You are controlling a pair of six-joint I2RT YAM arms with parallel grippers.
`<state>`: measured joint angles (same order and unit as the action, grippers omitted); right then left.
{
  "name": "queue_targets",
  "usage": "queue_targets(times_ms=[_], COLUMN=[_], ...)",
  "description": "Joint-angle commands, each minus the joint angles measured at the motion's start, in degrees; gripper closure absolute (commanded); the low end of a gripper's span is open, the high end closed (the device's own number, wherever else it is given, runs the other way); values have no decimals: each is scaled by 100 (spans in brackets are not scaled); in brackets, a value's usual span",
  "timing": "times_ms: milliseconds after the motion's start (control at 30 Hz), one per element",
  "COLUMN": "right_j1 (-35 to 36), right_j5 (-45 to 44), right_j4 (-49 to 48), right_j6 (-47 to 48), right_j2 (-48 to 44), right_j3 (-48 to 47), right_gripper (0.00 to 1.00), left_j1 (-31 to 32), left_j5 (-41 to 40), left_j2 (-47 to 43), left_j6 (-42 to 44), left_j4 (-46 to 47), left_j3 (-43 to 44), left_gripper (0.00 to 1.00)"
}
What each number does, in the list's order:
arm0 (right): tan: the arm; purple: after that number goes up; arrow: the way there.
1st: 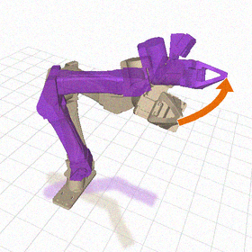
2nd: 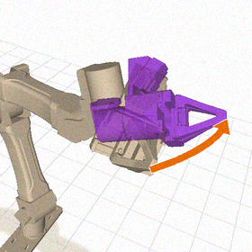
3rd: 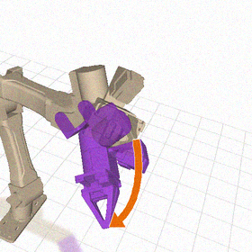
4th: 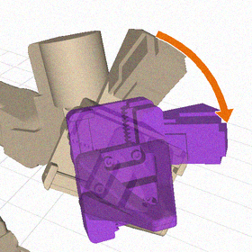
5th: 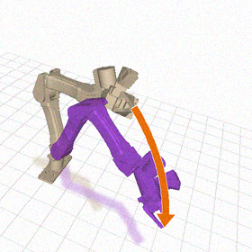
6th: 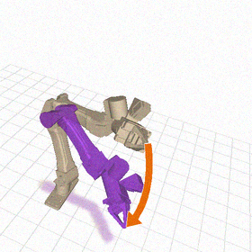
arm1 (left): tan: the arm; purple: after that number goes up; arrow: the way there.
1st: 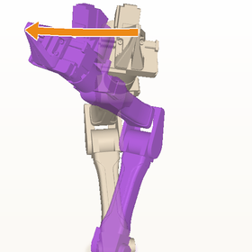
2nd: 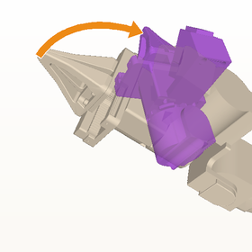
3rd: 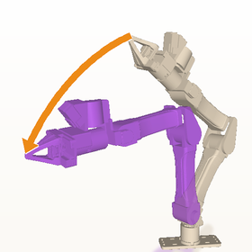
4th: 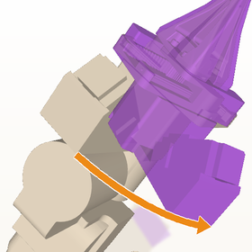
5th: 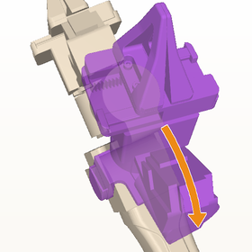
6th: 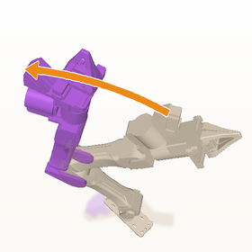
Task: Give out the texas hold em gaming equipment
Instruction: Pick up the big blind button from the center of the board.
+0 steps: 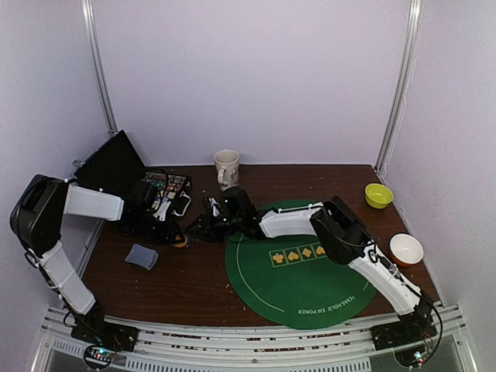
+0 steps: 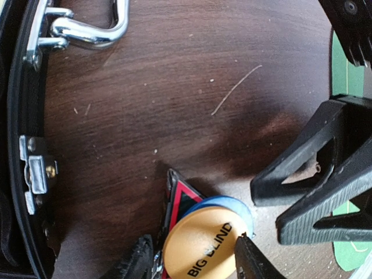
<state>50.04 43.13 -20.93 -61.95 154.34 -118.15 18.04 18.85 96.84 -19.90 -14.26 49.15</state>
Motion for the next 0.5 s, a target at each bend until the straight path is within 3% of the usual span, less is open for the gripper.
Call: queue_targets(times_ms=[0, 467], right_j1=[54, 94], right_j5=[53, 25], right_j4=[52, 216], right_j6=[34, 32], right_j2=[72, 208], right_j3=[-62, -35], right_gripper=[72, 74], left_j1=[-29, -29], left_j5=[-10, -120], left_j2=[12, -19], left_j6=[-13, 6], left_j4=[5, -68], left_j3=[-89, -204], left_gripper=[51, 60])
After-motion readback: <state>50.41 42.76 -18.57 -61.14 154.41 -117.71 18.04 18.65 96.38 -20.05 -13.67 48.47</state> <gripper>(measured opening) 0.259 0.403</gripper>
